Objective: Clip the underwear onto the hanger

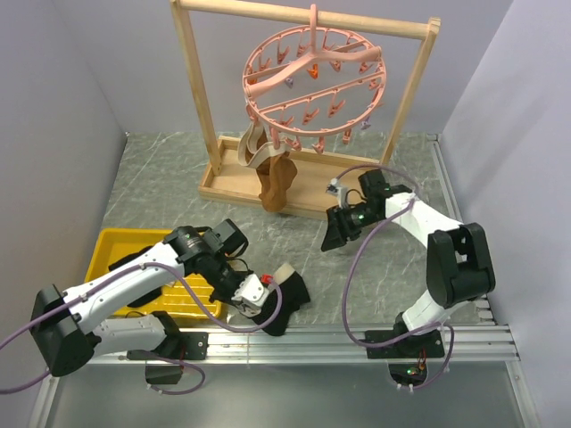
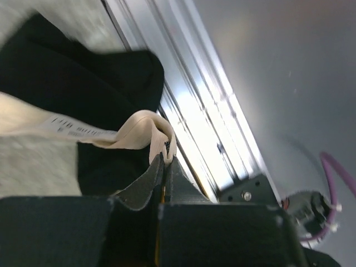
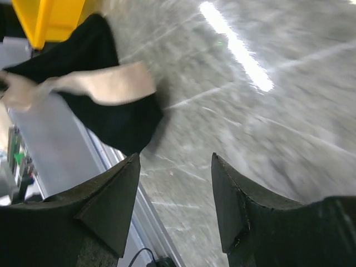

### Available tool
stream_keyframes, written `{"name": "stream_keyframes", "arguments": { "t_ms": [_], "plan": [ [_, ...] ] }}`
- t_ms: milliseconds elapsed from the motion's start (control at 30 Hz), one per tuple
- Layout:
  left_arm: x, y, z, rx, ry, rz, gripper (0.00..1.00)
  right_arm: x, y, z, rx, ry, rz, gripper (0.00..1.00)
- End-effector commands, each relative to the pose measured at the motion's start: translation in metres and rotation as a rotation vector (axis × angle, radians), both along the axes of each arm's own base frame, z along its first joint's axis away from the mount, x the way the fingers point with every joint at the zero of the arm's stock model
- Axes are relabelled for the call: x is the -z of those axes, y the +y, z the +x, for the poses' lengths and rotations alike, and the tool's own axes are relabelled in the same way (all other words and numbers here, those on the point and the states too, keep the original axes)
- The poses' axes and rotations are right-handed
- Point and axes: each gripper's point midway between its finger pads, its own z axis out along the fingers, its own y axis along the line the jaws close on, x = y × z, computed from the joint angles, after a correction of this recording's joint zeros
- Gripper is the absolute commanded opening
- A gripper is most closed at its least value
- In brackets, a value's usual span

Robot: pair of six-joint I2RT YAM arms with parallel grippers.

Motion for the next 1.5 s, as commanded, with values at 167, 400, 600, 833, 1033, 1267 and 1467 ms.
{"name": "stream_keyframes", "arguments": {
  "t_ms": [167, 400, 600, 833, 1033, 1267, 1467],
  "plan": [
    [0.027, 0.031, 0.016, 0.032, -0.098, 0.128, 0.0, 0.018, 0.036, -0.013, -0.09, 0.008, 0.03, 0.61],
    [0.027, 0.028, 0.021, 0.035, -0.116, 0.113, 0.0, 0.022, 0.076, 0.004, -0.08, 0.101, 0.087, 0.55],
    [0.022, 0.025, 0.023, 0.025, -0.125, 0.093, 0.0, 0.04, 0.108, -0.015, -0.152, 0.233, 0.088, 0.52],
    [0.018, 0.018, 0.026, -0.006, -0.113, 0.071, 0.0, 0.059, 0.122, -0.032, -0.177, 0.382, 0.1, 0.51],
    [0.015, 0.011, 0.029, -0.037, -0.1, 0.052, 0.01, 0.049, 0.132, -0.043, -0.229, 0.415, 0.144, 0.46],
    [0.011, 0.006, 0.034, -0.087, -0.093, 0.028, 0.0, 0.008, 0.131, -0.056, -0.292, 0.391, 0.247, 0.0],
    [-0.009, 0.001, 0.068, -0.313, -0.046, -0.025, 0.0, -0.032, 0.101, -0.047, -0.231, 0.18, 0.254, 0.0]
  ]
}}
